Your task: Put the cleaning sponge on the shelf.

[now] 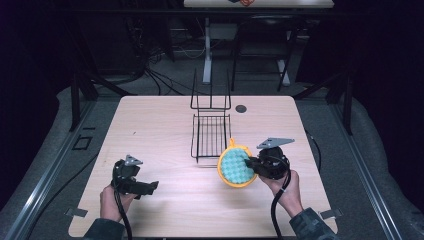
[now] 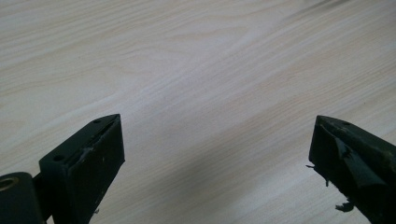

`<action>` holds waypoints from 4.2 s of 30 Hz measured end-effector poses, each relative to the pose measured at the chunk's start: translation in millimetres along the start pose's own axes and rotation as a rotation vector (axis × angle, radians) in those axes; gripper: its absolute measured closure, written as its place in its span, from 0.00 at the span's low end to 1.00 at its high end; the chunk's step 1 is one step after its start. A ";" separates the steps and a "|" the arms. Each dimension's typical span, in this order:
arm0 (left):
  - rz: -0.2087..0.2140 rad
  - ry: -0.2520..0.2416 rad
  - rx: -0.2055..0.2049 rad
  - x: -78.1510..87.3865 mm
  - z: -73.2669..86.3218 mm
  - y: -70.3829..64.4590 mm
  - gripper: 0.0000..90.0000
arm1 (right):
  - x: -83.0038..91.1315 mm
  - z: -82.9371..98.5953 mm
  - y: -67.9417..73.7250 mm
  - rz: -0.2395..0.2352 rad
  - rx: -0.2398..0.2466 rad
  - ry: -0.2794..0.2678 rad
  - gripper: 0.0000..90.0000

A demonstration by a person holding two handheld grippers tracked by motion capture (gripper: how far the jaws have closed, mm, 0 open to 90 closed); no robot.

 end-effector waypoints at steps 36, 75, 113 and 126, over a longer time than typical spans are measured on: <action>0.008 0.007 -0.005 -0.3 0.7 -0.8 0.04 | -13.4 -33.9 3.2 0.000 -0.007 -0.049 0.92; 0.000 0.004 -0.006 0.0 -0.1 0.0 0.04 | -38.6 -71.3 -2.6 0.035 -0.065 -0.099 0.92; 0.008 0.009 -0.006 -1.7 -0.5 -1.7 0.04 | -82.1 -81.0 -5.5 0.076 -0.129 -0.102 0.92; 0.011 0.012 -0.010 -2.5 -0.5 -3.3 0.04 | -97.3 -79.8 -2.9 0.095 -0.133 -0.088 0.92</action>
Point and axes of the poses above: each handheld gripper's, and its own axes: x roughly backward along the jaws, z roughly out of its underside, y roughly to its left, the point moved 6 cm from there along -x, roughly forward along the jaws, and after that the axes turned 7 degrees about z, right-handed, at the moved point
